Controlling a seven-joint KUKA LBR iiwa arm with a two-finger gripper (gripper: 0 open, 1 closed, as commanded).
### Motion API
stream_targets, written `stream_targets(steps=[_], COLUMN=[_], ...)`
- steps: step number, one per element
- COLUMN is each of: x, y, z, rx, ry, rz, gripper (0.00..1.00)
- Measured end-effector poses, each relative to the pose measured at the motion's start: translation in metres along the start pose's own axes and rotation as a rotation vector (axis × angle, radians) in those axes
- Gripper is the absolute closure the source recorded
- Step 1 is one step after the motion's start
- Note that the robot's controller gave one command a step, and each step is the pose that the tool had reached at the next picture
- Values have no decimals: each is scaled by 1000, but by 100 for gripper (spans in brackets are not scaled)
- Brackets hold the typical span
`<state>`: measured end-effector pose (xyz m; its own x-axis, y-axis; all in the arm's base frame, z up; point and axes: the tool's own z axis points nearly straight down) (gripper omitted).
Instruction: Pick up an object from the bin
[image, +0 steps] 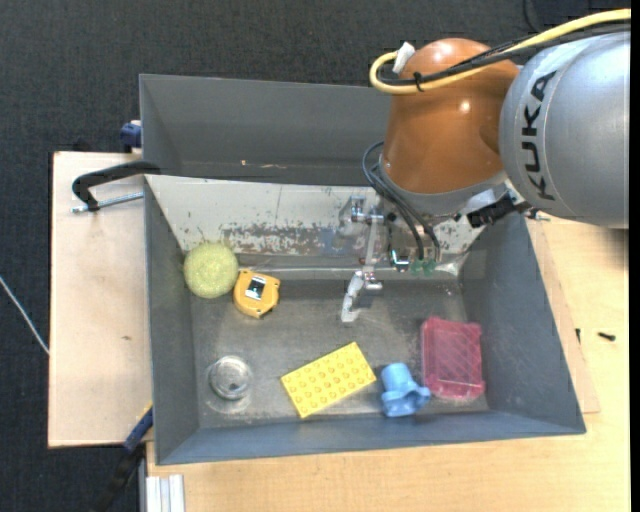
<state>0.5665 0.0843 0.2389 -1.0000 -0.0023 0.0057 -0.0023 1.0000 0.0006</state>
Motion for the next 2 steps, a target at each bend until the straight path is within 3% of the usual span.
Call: stream_targets(steps=[1,2], x=[0,1], y=[0,-2], z=[-2,-30], rx=[-1,-1], ry=[-3,-8], rz=[1,39], gripper=[0,0])
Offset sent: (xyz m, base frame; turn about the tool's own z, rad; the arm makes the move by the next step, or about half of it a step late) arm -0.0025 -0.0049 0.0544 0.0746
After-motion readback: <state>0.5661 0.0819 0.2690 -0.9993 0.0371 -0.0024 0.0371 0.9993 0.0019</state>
